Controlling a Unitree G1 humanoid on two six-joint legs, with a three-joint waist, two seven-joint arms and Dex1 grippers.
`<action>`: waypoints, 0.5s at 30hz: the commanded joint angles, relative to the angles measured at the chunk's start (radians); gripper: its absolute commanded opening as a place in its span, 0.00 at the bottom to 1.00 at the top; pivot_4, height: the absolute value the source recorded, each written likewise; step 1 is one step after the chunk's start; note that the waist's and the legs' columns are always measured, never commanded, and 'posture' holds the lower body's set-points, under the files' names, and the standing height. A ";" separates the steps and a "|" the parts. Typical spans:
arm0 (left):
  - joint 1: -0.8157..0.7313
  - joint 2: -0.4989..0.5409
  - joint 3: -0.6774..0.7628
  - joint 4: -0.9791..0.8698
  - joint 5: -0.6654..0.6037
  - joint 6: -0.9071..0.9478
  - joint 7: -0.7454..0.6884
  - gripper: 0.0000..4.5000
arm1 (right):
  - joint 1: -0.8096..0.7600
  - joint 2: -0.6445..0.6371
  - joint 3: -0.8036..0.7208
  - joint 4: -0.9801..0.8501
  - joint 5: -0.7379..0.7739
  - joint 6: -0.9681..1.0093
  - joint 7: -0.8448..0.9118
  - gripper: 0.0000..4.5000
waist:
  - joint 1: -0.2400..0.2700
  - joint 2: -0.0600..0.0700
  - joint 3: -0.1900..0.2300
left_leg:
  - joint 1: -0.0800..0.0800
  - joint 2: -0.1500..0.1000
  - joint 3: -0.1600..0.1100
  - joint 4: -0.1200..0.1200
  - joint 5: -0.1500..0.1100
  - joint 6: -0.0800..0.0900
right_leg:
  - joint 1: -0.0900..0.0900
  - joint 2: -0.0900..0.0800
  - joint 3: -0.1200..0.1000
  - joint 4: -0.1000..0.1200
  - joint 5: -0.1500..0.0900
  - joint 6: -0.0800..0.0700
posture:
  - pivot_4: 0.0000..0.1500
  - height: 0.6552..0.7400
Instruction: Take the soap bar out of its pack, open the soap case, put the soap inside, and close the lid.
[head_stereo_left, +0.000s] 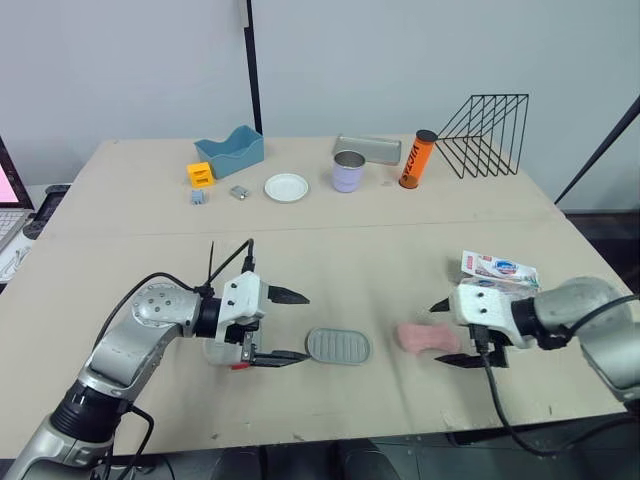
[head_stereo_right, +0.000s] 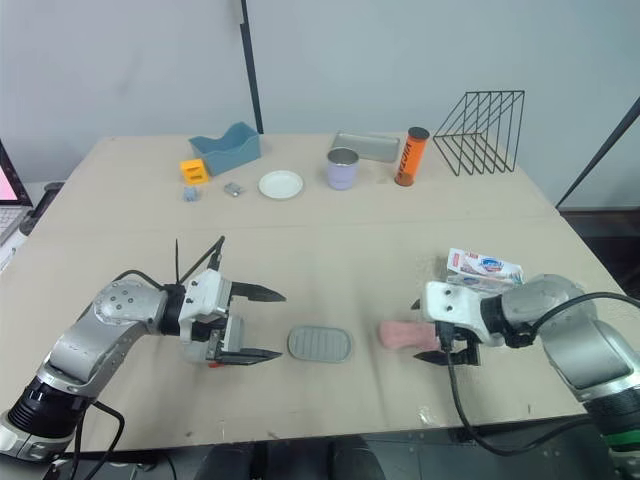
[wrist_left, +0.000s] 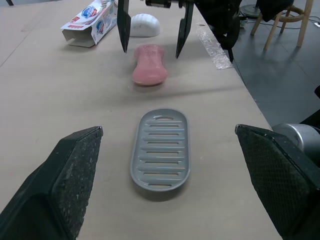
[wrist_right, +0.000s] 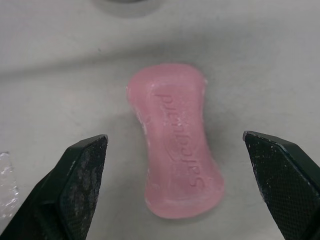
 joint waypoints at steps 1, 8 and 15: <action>-0.001 -0.001 0.013 -0.015 -0.001 -0.017 0.001 1.00 | -0.030 0.006 0.003 0.007 -0.024 -0.018 -0.005 1.00 | 0.000 0.000 0.000 | 0.000 0.000 0.000 0.000 0.000 0.000 | 0.000 0.000 0.000 0.000 0.000 0.000 | 1.00 0.99; 0.011 0.000 0.018 -0.021 0.017 -0.025 0.017 1.00 | -0.064 0.031 0.052 0.055 -0.072 0.029 -0.009 1.00 | 0.000 0.000 0.000 | 0.000 0.000 0.000 0.000 0.000 0.000 | 0.000 0.000 0.000 0.000 0.000 0.000 | 1.00 0.99; 0.026 -0.010 0.015 -0.026 0.024 -0.028 0.044 1.00 | -0.077 0.059 0.072 0.110 -0.077 0.036 -0.002 1.00 | 0.000 0.000 0.000 | 0.000 0.000 0.000 0.000 0.000 0.000 | 0.001 0.000 0.000 0.000 0.000 0.000 | 1.00 0.99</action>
